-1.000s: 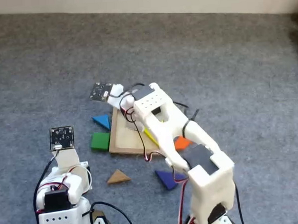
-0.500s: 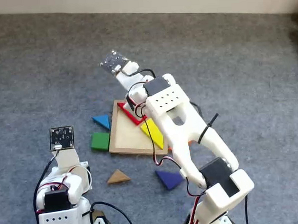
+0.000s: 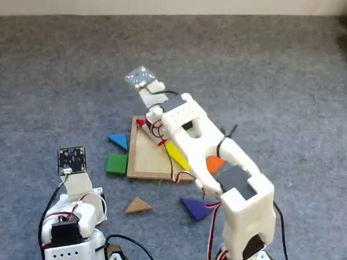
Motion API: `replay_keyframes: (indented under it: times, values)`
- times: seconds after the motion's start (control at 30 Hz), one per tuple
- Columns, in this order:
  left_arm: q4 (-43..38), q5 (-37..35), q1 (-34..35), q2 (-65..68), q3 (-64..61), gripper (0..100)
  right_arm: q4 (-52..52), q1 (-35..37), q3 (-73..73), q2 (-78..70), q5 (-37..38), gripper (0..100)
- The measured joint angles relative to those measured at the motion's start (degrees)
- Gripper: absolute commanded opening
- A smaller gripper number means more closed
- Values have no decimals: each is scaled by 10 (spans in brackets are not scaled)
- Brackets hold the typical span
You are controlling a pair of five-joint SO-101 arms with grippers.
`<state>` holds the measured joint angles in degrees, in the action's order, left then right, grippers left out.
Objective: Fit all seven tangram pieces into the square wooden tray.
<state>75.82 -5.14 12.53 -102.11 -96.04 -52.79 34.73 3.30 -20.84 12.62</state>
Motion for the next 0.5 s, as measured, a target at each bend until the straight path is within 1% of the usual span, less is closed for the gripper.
replay_keyframes:
  times: [0.07,0.2,0.3,0.5]
  values:
    - [0,0,0,0,0,7,-13,-7,-2,-6,3,48]
    - [0,0,0,0,0,7,-47,-14,-4,-9,57,48]
    - [0,0,0,0,0,7,-54,-14,-6,-9,79,48]
    - [0,0,0,0,0,7,-55,-21,-4,-9,86,45]
